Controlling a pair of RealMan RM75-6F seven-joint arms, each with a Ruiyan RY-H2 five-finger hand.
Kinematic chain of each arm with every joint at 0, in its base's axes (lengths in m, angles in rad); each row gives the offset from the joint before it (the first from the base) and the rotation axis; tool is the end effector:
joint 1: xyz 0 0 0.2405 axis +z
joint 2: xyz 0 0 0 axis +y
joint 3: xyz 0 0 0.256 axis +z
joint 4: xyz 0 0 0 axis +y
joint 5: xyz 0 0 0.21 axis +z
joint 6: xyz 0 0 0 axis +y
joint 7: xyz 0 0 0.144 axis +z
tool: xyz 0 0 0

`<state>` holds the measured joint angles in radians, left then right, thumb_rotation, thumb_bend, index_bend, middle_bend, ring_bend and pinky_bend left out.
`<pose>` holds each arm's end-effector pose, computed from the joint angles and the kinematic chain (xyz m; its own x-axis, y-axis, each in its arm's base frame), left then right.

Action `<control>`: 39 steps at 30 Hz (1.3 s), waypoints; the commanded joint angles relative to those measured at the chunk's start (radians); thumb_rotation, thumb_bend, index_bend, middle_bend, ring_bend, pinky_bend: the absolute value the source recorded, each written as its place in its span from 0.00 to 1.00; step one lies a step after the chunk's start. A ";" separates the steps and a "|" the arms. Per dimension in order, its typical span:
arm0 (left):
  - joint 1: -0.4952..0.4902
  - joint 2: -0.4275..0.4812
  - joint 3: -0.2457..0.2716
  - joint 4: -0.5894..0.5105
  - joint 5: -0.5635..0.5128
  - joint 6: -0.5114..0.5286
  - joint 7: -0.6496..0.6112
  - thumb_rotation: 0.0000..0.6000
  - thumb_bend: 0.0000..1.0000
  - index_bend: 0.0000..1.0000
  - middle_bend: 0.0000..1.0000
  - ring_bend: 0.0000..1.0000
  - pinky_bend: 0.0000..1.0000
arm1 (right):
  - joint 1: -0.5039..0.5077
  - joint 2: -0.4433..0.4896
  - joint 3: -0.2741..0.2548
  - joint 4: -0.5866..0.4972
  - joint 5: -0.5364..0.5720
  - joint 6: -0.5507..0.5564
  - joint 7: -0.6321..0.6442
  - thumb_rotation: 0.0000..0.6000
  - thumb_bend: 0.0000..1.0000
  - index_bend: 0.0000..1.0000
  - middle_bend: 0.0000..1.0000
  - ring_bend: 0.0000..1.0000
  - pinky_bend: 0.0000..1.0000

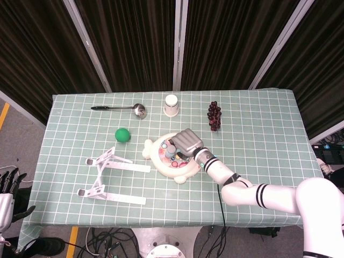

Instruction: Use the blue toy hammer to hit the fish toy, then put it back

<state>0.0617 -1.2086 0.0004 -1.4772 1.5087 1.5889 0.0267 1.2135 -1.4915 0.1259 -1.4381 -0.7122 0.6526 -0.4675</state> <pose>-0.3469 0.1225 0.1489 0.4650 0.0127 0.8852 0.8785 0.1169 -0.4631 -0.0456 -0.3965 -0.0328 0.6406 -0.3621 0.6772 -0.7294 -0.5628 0.3890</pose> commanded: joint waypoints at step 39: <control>-0.007 0.020 0.007 -0.075 0.029 0.002 0.082 1.00 0.00 0.16 0.05 0.00 0.00 | -0.426 0.044 -0.095 0.238 -0.452 0.068 0.521 1.00 0.29 0.52 0.48 0.37 0.47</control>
<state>0.0546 -1.1885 0.0070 -1.5520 1.5376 1.5915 0.1084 0.7934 -1.4436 0.0280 -1.2051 -1.1560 0.7188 0.0453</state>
